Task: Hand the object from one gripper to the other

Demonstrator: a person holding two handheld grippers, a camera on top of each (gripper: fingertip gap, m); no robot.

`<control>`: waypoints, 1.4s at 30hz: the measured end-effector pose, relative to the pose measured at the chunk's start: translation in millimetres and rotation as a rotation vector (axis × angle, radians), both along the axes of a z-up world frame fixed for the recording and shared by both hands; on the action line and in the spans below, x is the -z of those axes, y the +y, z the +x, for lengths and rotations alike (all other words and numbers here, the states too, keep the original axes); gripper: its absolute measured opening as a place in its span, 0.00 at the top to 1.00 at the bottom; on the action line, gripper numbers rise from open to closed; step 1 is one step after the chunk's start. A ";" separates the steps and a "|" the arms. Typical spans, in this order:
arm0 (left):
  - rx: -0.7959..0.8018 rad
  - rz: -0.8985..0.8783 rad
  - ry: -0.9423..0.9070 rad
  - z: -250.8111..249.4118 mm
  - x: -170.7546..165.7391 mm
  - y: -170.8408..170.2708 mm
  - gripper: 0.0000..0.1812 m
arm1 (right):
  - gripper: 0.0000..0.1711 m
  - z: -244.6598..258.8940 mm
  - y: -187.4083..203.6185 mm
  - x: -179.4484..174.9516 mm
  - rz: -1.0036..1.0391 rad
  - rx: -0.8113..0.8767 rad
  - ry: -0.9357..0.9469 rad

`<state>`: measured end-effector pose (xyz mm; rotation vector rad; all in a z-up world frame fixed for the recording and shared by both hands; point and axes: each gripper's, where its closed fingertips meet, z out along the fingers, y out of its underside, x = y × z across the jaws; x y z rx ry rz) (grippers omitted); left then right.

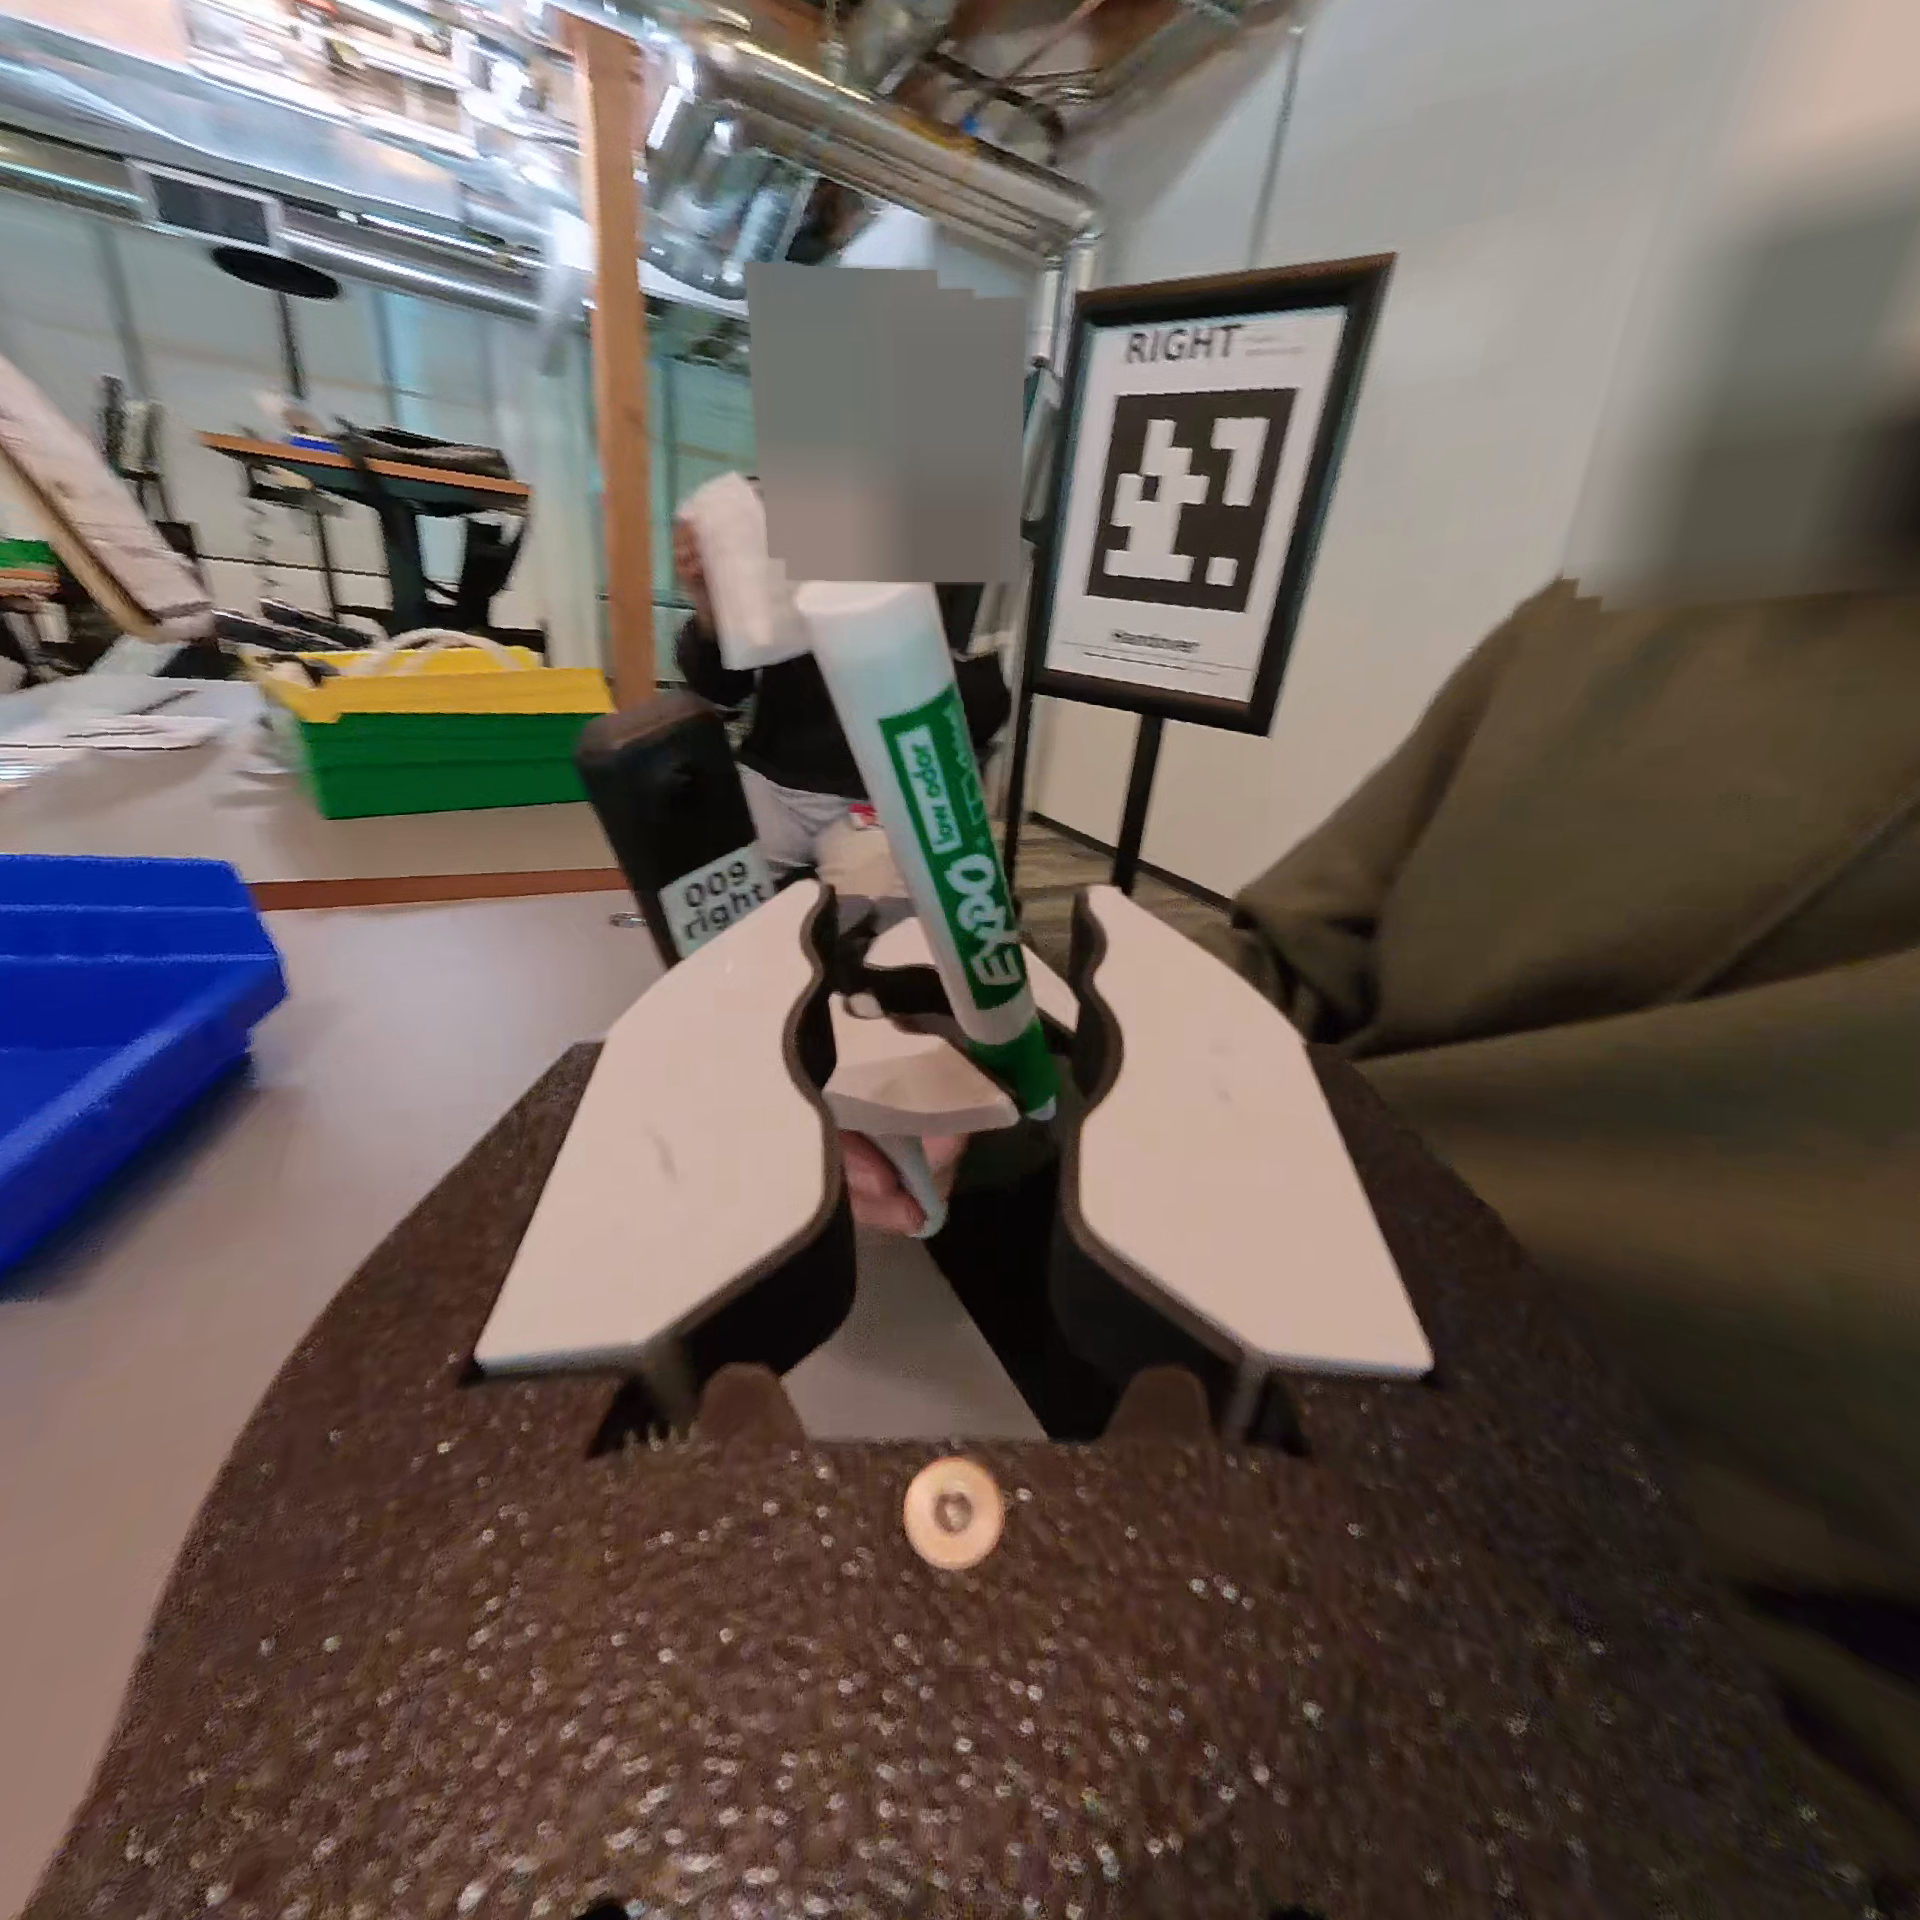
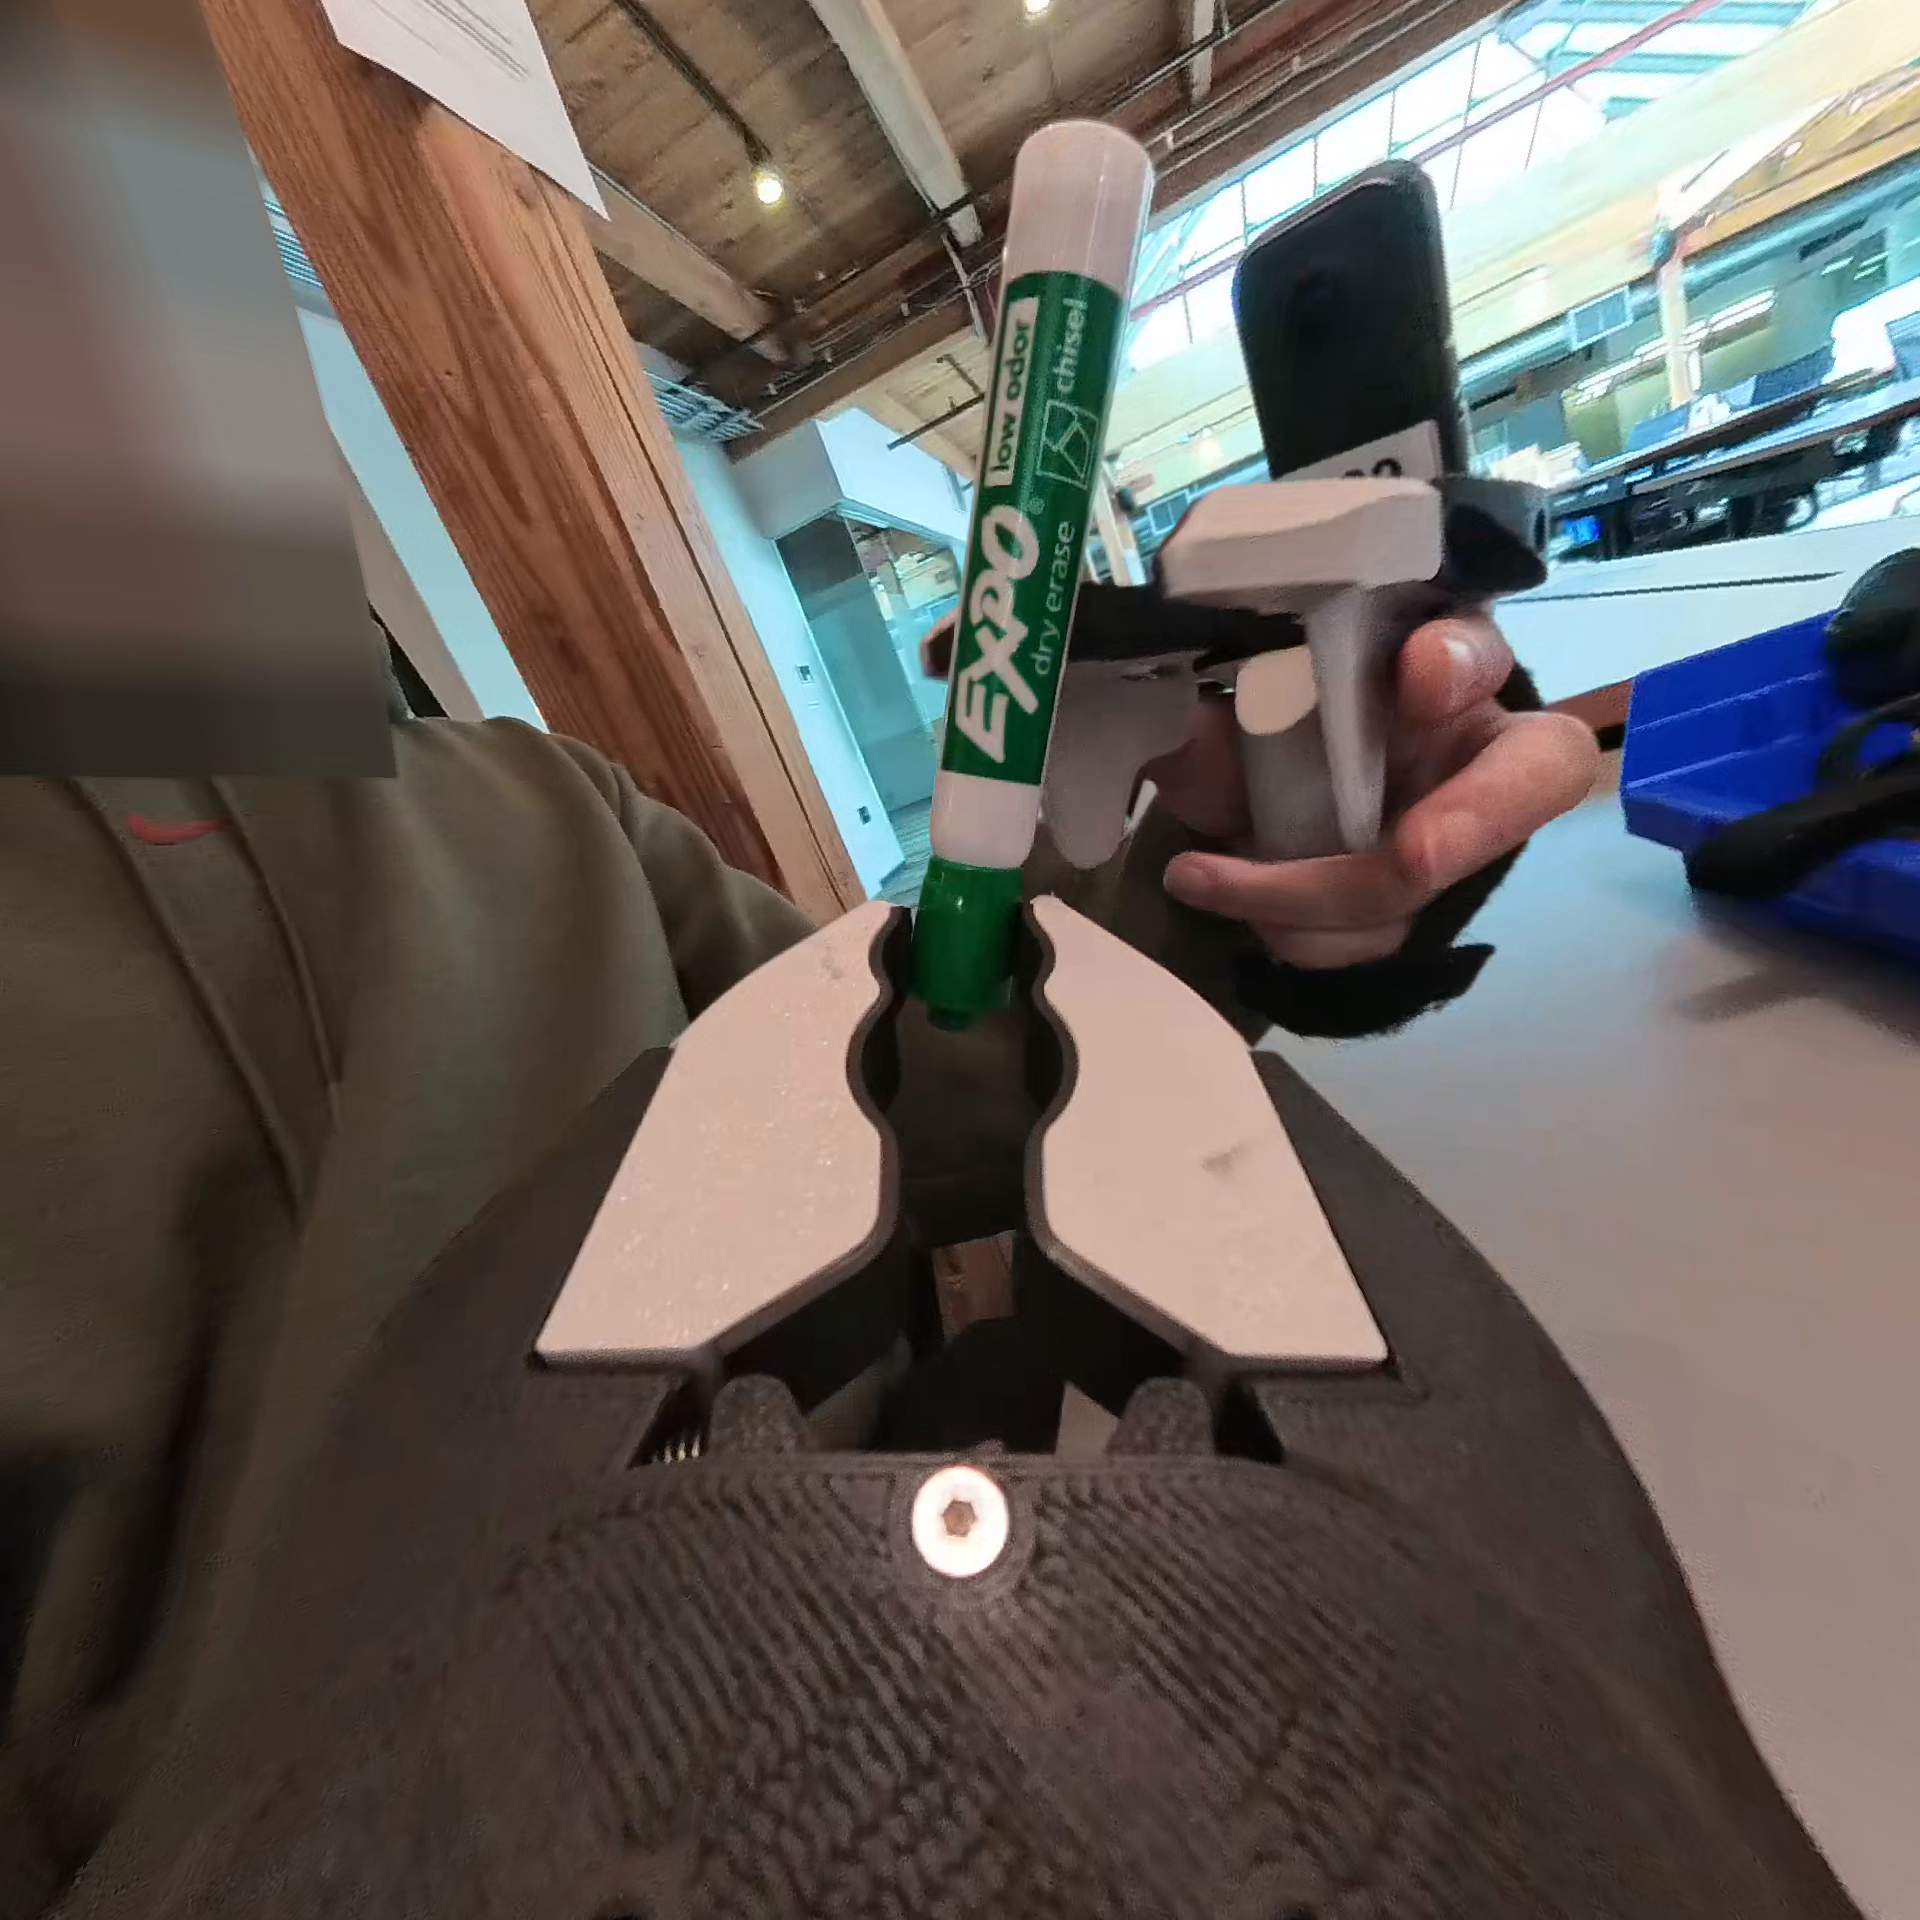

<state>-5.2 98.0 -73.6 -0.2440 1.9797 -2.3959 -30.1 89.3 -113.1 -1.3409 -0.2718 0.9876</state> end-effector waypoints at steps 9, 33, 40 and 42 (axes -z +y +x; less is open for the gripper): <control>-0.009 0.043 -0.063 7.0 10.3 -16.4 0.90 | 0.89 21.1 8.4 6.1 -0.030 0.164 -0.011; -1.049 1.298 -1.064 100.4 40.3 19.3 0.90 | 0.84 99.8 8.4 0.9 -0.358 0.939 -0.447; -1.070 1.215 -1.020 102.3 41.3 13.8 0.90 | 0.88 109.0 4.0 1.1 -0.326 0.935 -0.423; -1.090 1.036 -0.917 98.5 29.3 13.1 0.85 | 0.88 111.1 -1.4 -8.6 -0.241 0.919 -0.353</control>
